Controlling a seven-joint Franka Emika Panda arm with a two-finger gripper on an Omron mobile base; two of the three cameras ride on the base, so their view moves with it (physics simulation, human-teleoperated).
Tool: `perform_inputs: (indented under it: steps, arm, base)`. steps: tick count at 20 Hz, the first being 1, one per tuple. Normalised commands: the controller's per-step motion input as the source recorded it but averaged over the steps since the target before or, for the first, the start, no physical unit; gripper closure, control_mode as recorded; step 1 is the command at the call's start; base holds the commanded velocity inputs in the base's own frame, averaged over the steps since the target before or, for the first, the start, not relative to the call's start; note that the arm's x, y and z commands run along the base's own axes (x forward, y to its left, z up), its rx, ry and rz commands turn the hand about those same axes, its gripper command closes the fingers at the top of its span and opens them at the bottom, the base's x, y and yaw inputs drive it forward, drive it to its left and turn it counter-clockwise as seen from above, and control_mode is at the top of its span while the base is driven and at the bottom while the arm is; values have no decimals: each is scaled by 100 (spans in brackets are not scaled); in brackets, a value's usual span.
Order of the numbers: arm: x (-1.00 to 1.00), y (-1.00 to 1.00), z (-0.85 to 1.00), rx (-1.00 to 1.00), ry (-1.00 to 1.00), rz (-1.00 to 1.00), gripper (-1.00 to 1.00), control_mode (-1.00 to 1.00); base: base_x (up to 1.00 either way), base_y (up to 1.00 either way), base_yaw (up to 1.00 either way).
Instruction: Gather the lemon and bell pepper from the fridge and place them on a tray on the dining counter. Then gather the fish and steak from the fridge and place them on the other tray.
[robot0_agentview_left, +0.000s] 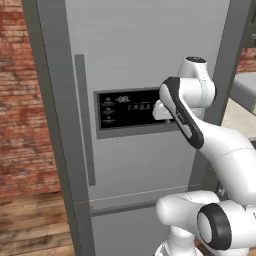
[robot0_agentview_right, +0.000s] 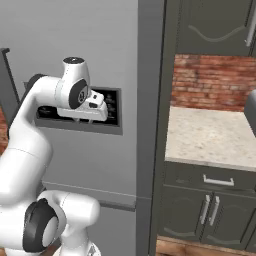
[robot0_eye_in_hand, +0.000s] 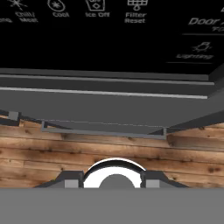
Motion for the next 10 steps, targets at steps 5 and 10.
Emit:
perform_inputs:
  steps: [5, 10]
  arm:
    - [-2, 0, 0, 0, 0, 0, -100, 100]
    - [0, 0, 0, 0, 0, 0, -100, 100]
  base:
    - [-2, 0, 0]
    - [-23, 58, -11]
